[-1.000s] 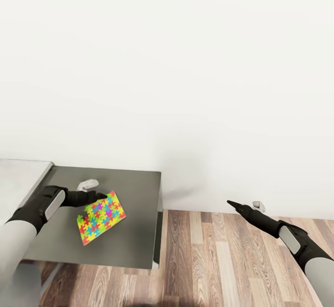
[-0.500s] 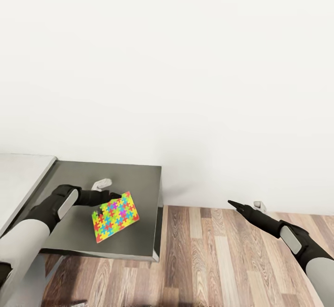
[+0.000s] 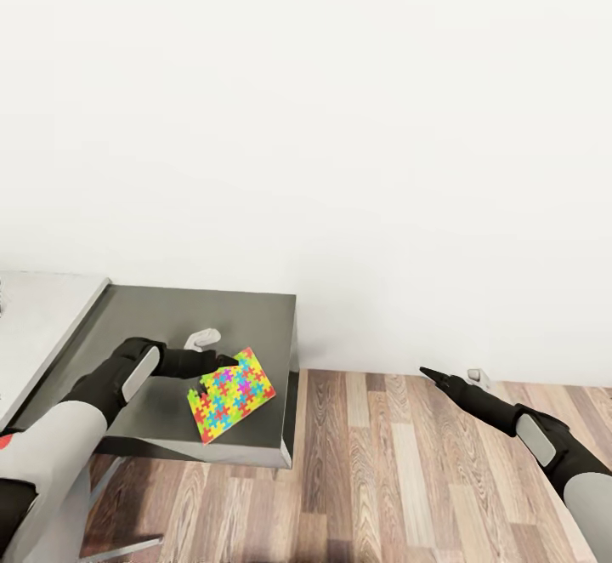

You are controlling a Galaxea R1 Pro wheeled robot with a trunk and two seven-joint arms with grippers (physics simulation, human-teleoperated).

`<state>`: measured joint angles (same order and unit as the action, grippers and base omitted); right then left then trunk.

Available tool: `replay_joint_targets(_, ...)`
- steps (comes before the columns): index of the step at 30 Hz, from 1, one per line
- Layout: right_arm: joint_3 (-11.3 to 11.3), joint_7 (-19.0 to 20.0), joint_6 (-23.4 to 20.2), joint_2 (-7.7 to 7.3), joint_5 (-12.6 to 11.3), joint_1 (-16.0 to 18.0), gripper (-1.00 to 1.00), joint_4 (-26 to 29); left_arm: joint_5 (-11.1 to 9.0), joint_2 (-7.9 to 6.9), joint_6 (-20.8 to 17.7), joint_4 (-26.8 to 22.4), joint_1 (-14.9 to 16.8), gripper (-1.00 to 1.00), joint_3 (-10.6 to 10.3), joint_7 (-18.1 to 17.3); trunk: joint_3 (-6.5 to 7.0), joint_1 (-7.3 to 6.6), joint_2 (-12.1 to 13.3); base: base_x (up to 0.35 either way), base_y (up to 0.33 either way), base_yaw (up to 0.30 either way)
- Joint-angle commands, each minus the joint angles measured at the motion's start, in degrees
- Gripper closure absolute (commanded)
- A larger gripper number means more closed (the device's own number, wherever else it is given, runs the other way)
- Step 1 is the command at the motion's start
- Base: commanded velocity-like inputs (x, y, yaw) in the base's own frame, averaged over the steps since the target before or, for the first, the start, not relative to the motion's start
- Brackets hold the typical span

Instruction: Put all the toys in the child's room - the three board games (two on the bed and one on the table), the two jigsaw puzzles on the table, and the tennis ball on the table - inside the toy box on the table in the child's room.

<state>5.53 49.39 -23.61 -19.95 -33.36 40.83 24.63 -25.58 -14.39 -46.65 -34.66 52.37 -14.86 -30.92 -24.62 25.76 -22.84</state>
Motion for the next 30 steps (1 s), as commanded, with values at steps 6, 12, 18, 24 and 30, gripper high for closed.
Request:
replay_joint_targets(6, 0.09, 0.1, -0.39, 0.0, -0.31, 0.04, -1.0, -0.02, 1.0, 0.06, -0.18, 4.33, 0.01, -1.0, -0.34, -0.03, -0.1, 0.03, -0.08, -0.113, 0.0, 0.0)
replay_joint_targets(12, 0.09, 0.06, -0.39, 0.02, -0.3, 0.04, -1.0, -0.02, 0.79, 0.07, -0.2, 4.27, 0.01, -1.0, -0.28, -0.64, -0.1, 0.03, -0.08, -0.039, 0.0, 0.0)
replay_joint_targets(18, 0.09, 0.01, -0.38, 0.09, -0.3, 0.04, -1.0, -0.02, 1.03, 0.07, -0.09, 4.25, 0.01, -1.0, -0.28, -4.57, -0.1, 0.03, -0.08, -0.002, 0.0, 0.0)
replay_joint_targets(24, 0.09, 0.01, -0.38, 0.09, -0.3, 0.04, -1.0, -0.02, 0.95, 0.03, 0.15, 4.25, 0.01, -1.0, -0.19, -5.11, -0.1, 0.03, -0.08, 0.0, 0.0, 0.0)
replay_joint_targets(30, 0.09, 0.01, -0.38, 0.09, -0.3, 0.04, -1.0, -0.02, 0.84, 0.06, 0.15, 4.25, 0.01, -1.0, -0.17, -5.19, -0.1, 0.03, -0.08, 0.0, 0.0, 0.0)
